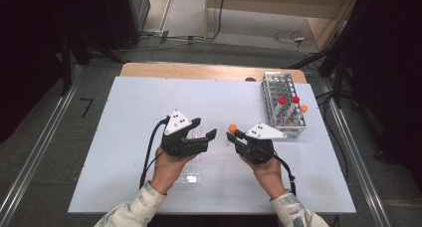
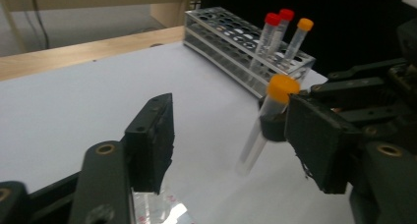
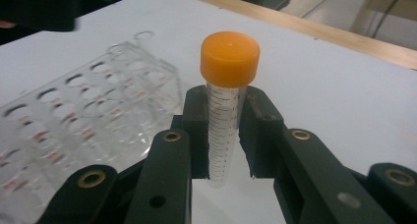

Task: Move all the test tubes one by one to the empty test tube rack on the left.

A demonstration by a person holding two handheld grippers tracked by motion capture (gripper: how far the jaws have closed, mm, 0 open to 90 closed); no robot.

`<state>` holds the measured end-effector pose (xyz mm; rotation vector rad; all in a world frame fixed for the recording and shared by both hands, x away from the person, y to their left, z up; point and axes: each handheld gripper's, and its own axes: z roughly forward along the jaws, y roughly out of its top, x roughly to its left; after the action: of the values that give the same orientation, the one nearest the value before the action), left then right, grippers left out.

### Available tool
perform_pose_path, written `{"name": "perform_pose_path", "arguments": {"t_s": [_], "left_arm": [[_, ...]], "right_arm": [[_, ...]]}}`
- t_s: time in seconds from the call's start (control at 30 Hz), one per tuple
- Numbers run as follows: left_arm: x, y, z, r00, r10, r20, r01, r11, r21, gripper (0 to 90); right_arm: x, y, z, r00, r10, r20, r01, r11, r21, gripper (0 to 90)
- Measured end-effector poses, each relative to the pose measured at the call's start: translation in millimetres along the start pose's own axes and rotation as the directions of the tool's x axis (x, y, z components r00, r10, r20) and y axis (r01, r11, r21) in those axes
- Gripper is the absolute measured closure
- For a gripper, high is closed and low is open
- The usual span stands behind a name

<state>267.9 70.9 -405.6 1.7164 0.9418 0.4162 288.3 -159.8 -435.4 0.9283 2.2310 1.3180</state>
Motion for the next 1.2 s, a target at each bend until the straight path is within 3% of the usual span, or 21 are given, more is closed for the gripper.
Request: {"name": "perform_pose_path", "arguments": {"t_s": [0.1,0.27,0.8,1.03,1.2], "left_arm": [[-4.8,-0.4,4.8,0.9993,0.018,0.031,-0.018,0.9998,0.005,48.1],[-10.8,-1.2,11.8,0.998,0.033,0.054,-0.034,0.9993,0.017,53.4],[-16.3,-1.5,16.4,0.995,0.064,0.077,-0.066,0.9973,0.032,68.2],[-16.1,-0.1,14.5,0.9951,0.062,0.078,-0.063,0.9978,0.021,70.2],[-14.2,6.1,5.7,0.9954,0.059,0.076,-0.058,0.9983,-0.009,70.3]], "right_arm": [[9.3,0.3,3.0,0.9994,-0.017,-0.031,0.017,1.0,0.004,71.7],[18.3,1.1,5.4,0.9977,-0.033,-0.059,0.033,0.999,0.008,71.7],[25.0,4.9,2.7,0.9961,-0.035,-0.081,0.035,0.999,-0.002,71.7],[24.7,5.6,1.5,0.9956,-0.035,-0.088,0.034,0.999,-0.006,70.6],[23.5,8.4,-1.9,0.9913,-0.04,-0.125,0.039,0.999,-0.009,47.7]]}}
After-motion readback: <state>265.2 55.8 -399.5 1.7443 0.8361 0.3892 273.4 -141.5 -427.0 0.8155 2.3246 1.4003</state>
